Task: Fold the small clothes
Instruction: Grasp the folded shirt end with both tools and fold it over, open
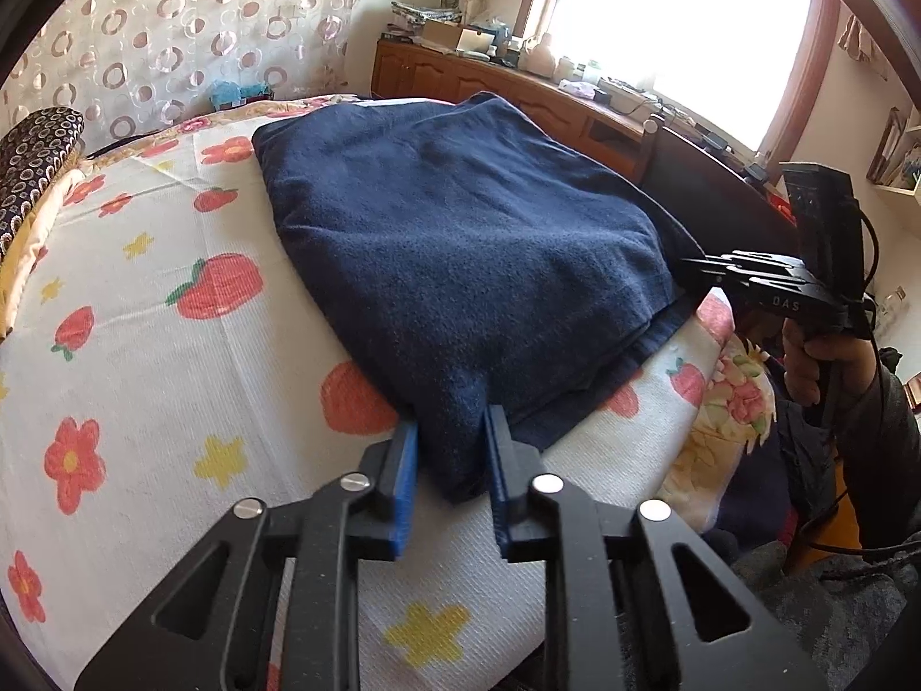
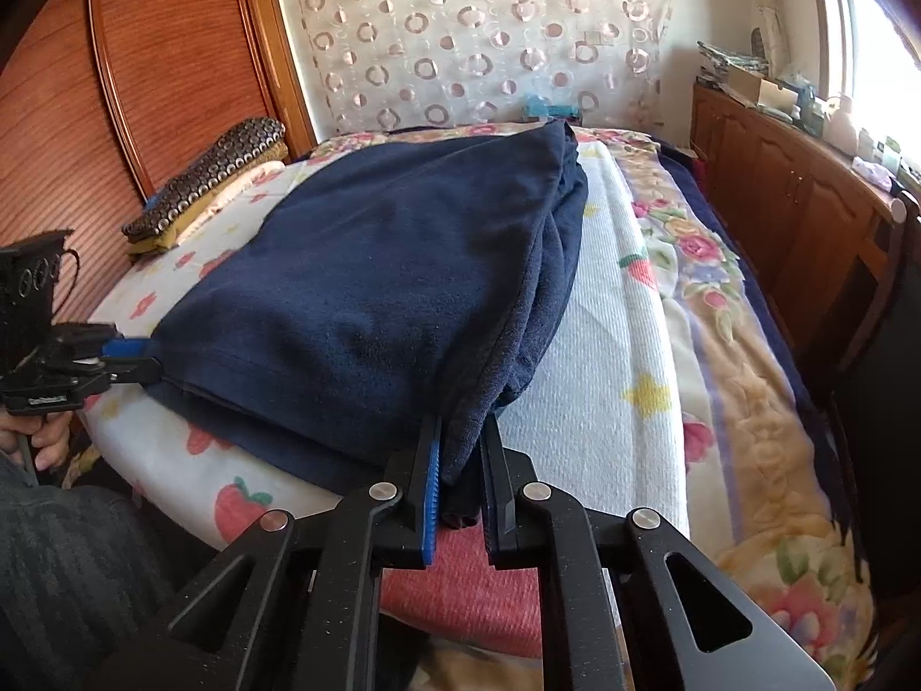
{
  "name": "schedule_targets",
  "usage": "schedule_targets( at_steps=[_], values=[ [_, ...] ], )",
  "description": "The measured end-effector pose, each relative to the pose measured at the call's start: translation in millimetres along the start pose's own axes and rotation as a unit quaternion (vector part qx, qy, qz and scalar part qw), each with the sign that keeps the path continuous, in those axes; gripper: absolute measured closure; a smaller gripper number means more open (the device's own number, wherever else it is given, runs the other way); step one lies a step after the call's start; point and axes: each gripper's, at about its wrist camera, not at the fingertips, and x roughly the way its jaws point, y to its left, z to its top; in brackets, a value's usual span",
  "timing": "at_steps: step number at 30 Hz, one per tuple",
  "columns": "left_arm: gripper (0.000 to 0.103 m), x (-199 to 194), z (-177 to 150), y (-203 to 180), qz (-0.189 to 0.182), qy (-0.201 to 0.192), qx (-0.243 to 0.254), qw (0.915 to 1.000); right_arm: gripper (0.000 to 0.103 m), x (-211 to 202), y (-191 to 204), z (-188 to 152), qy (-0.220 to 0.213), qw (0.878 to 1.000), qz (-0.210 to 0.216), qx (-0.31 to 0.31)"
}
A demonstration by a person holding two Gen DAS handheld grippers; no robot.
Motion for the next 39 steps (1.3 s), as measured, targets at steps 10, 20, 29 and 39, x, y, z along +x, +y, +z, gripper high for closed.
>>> schedule_targets(
  at_steps=[10, 20, 29, 39],
  values=[
    [0.096, -44, 31, 0, -0.002, -0.090, -0.006, 0.9959, 0.094, -31, 0, 12, -0.080, 0.996, 0.021, 0.014],
    [0.096, -36, 107, 37, 0.038, -0.135, -0.009, 0.9901, 0.094, -23, -5, 77, -0.146, 0.989, 0.010, 0.001],
    [0.096, 5, 158, 82, 0.054, -0.115, -0.031, 0.9914, 0.094, 36, -21, 132, -0.119, 0.993, -0.007, -0.007],
    [0.096, 52, 183, 109, 0.059, -0.077, -0.042, 0.9944, 0.090, 49, -25, 149, -0.104, 0.994, -0.017, -0.007]
  ],
)
